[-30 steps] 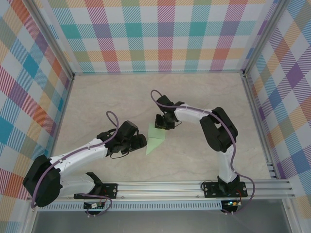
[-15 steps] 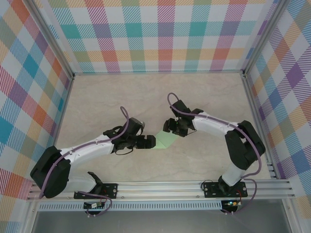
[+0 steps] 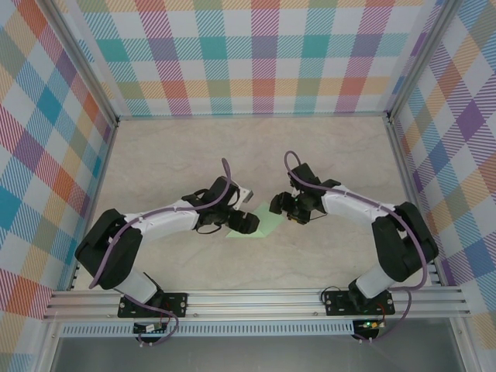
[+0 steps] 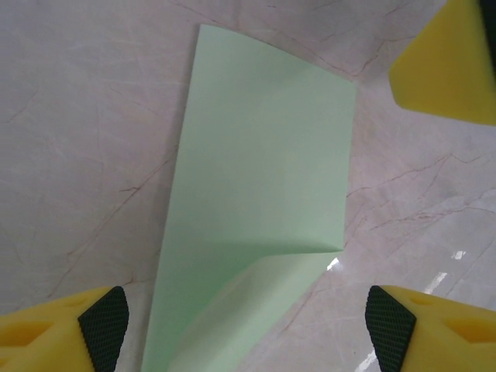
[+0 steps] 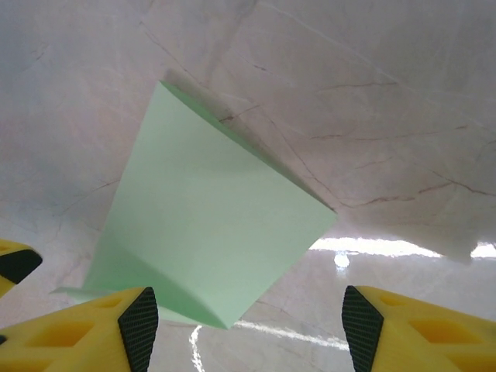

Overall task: Fold a paper plane with a square sheet of paper (pick it up from the middle)
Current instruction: Rotate the square sheet of paper at the center of the table.

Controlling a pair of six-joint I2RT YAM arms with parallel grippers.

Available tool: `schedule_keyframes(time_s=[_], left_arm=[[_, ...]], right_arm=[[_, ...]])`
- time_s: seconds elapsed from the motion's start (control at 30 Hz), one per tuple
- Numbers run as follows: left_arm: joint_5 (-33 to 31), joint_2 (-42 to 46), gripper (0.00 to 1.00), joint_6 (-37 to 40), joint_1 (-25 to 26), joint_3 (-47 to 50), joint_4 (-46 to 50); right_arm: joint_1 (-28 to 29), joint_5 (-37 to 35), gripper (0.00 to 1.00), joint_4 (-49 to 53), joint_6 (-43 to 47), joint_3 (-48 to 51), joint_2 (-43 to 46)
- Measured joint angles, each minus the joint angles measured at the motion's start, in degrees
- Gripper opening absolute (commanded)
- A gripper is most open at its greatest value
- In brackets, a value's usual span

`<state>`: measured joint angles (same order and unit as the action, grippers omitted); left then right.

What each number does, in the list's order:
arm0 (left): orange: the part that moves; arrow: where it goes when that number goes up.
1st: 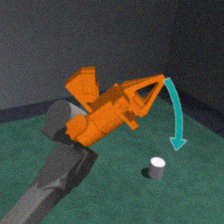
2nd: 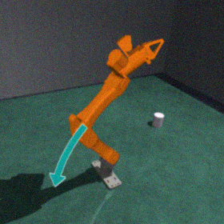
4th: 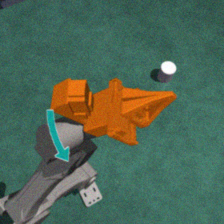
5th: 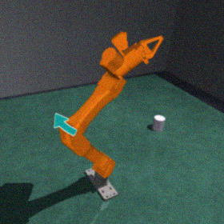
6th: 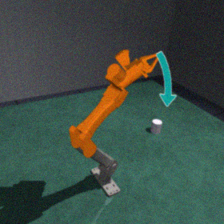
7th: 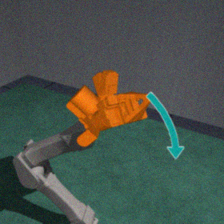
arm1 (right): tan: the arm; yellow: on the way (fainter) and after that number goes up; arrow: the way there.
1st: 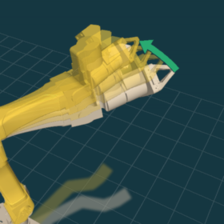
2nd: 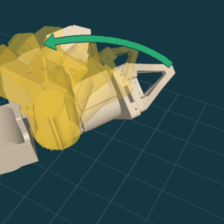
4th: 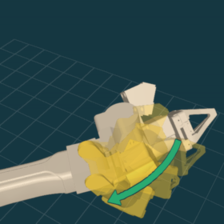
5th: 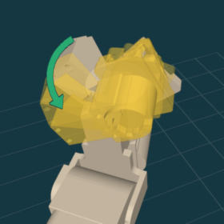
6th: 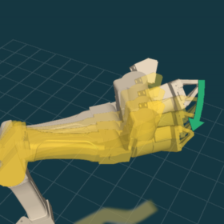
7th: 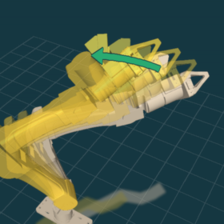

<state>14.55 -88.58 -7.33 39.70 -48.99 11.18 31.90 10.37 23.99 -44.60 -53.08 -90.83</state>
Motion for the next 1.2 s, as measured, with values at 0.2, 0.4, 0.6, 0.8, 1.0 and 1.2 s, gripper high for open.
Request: schedule_keyframes(time_s=[0.2, 0.4, 0.6, 0.8, 1.0, 1.2], left_arm=[[0.0, 0.0, 0.83, -0.2, -0.9, 0.0, -0.5], [-0.2, 0.3, 0.82, -2.5, -1.0, 0.6, -1.2], [0.5, 0.7, 0.78, -3.9, -1.8, 2.2, -1.3], [2.4, 0.7, 0.70, -3.7, -3.6, 2.4, -1.7], [6.9, 0.7, 0.64, -1.3, -4.3, 2.4, -2.6], [9.9, 0.9, 0.53, 1.3, -4.3, 3.3, -2.7]], right_arm=[[0.0, 1.7, 0.64, -1.5, 0.0, -3.8, -7.9], [-0.1, 3.3, 0.63, -2.4, 0.1, -6.3, -11.5], [-0.1, 6.1, 0.62, -2.1, 3.1, -11.1, -15.9], [-0.2, 9.9, 0.63, -1.2, 10.1, -17.0, -20.3], [-0.2, 9.2, 0.67, 1.3, 13.7, -17.3, -17.8], [-0.2, 5.7, 0.70, 2.2, 13.1, -15.1, -6.3]])
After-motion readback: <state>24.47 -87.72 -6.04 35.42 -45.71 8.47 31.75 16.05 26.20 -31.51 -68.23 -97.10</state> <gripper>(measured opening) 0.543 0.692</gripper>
